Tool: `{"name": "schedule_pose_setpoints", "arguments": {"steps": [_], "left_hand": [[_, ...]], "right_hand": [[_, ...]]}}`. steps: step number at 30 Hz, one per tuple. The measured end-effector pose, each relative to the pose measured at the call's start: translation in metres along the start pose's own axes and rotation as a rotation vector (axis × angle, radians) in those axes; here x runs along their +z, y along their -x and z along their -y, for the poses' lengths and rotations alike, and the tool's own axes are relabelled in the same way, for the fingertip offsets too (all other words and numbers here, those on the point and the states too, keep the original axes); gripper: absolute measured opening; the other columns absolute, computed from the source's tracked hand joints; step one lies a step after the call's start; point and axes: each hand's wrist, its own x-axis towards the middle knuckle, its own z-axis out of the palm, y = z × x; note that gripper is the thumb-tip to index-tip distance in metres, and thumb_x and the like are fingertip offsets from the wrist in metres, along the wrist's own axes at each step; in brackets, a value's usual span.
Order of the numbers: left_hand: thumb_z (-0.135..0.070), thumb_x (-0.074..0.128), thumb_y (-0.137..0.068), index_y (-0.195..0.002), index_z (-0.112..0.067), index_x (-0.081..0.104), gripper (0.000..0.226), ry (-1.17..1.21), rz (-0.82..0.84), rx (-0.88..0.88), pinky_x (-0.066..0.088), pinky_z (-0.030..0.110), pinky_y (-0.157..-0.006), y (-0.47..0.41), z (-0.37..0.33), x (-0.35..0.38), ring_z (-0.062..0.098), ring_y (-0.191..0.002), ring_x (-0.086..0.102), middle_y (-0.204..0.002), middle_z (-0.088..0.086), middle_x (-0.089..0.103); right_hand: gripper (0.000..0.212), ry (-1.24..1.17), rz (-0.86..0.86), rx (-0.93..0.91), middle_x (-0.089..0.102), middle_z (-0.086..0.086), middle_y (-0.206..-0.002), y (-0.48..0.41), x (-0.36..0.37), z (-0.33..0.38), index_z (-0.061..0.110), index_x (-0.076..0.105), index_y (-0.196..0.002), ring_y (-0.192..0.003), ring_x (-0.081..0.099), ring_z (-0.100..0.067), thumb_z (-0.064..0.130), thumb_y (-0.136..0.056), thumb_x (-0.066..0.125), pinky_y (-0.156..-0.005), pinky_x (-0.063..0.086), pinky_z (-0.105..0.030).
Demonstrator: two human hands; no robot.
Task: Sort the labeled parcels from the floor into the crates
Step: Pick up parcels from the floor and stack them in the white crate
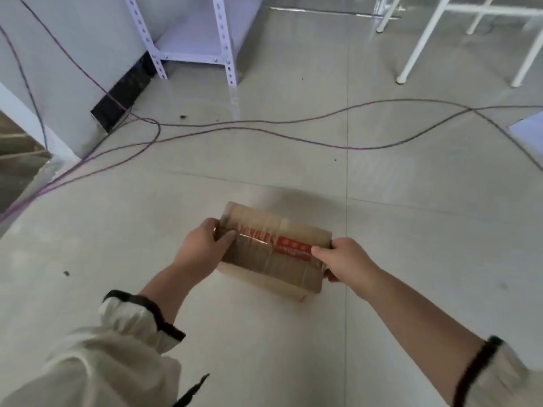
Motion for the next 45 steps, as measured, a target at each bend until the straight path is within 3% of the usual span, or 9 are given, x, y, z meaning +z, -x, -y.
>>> {"name": "schedule_pose_setpoints", "arguments": {"steps": [7,12,17,20,22,25,31,37,45], "left_hand": [[-0.018,0.073,-0.078,-0.087,-0.011,0.042,0.033,0.083,0.015,-0.037,0.047,0.034,-0.071,0.046,0.027,0.007,0.023,-0.085,0.06,-0.087,0.001,0.062],[-0.017,0.079,-0.073,-0.075,-0.015,0.037,0.042,0.102,0.08,-0.097,0.043,0.026,-0.06,0.056,0.065,0.032,0.021,-0.076,0.06,-0.075,0.0,0.059],[-0.02,0.075,-0.079,-0.123,-0.013,0.042,0.055,0.291,-0.004,-0.196,0.048,0.038,-0.091,0.079,0.065,0.051,0.02,-0.115,0.055,-0.126,0.0,0.054],[-0.035,0.069,-0.083,-0.14,-0.011,0.028,0.074,0.554,-0.128,-0.528,0.044,0.045,-0.099,0.098,0.052,0.065,0.027,-0.121,0.049,-0.14,0.004,0.04],[-0.042,0.054,-0.091,-0.129,-0.012,0.035,0.053,0.92,-0.129,-0.791,0.047,0.048,-0.091,0.107,0.027,0.073,0.029,-0.11,0.054,-0.12,0.005,0.048],[-0.048,0.045,-0.094,-0.12,-0.019,0.038,0.04,1.209,-0.062,-0.784,0.049,0.047,-0.082,0.11,-0.004,0.077,0.027,-0.104,0.057,-0.114,0.0,0.05],[-0.017,0.058,-0.091,-0.12,-0.021,0.051,0.03,0.921,-0.1,-0.465,0.053,0.035,-0.085,0.068,0.018,0.055,0.016,-0.101,0.063,-0.119,0.001,0.063],[-0.022,0.056,-0.094,-0.12,-0.026,0.06,0.027,0.913,-0.027,-0.301,0.051,0.012,-0.059,0.066,0.033,0.058,-0.002,-0.079,0.068,-0.095,-0.014,0.072],[-0.022,0.054,-0.095,-0.11,-0.04,0.059,0.024,0.923,-0.028,-0.3,0.051,0.011,-0.064,0.065,0.04,0.069,0.0,-0.086,0.068,-0.098,-0.015,0.073]], "right_hand": [[0.039,0.062,-0.128,-0.164,0.057,0.004,-0.104,0.033,0.016,-0.035,0.011,0.05,-0.112,-0.074,0.062,-0.011,0.005,-0.079,0.07,-0.058,0.043,-0.011],[0.035,0.188,-0.102,-0.185,0.062,0.0,-0.106,0.027,0.049,-0.07,0.015,0.049,-0.108,-0.089,0.063,-0.019,0.013,-0.079,0.069,-0.077,0.053,-0.037],[0.076,0.087,0.072,-0.12,0.044,0.001,-0.119,0.031,0.036,-0.067,0.015,0.034,-0.113,-0.101,0.056,-0.018,0.037,-0.061,0.086,-0.083,0.046,-0.027],[0.115,0.088,-0.118,-0.339,0.02,0.0,-0.123,0.009,0.02,-0.047,0.006,0.024,-0.129,-0.122,0.03,-0.016,0.074,-0.049,0.071,-0.1,0.024,-0.02],[0.079,0.074,-0.174,-0.448,0.025,-0.004,-0.136,-0.018,0.013,-0.026,0.006,0.029,-0.138,-0.135,0.026,-0.019,0.044,-0.08,0.067,-0.105,0.018,-0.019],[0.051,0.285,-0.06,-0.446,0.043,-0.005,-0.141,-0.044,0.023,-0.006,0.015,0.043,-0.137,-0.133,0.038,-0.02,0.033,-0.091,0.055,-0.105,0.029,-0.027],[0.028,0.263,-0.167,-0.295,0.059,0.001,-0.08,0.02,0.057,-0.047,0.013,0.054,-0.086,-0.074,0.056,-0.021,0.035,-0.079,0.069,-0.063,0.042,-0.033],[0.023,-0.107,-0.207,-0.164,0.061,0.006,-0.087,0.044,0.08,-0.072,0.02,0.054,-0.088,-0.076,0.057,-0.004,0.026,-0.078,0.074,-0.059,0.04,-0.017],[0.019,-0.366,-0.281,-0.233,0.06,0.005,-0.106,0.042,0.101,-0.087,0.018,0.053,-0.084,-0.098,0.06,-0.002,0.01,-0.08,0.07,-0.077,0.049,-0.012]]}}
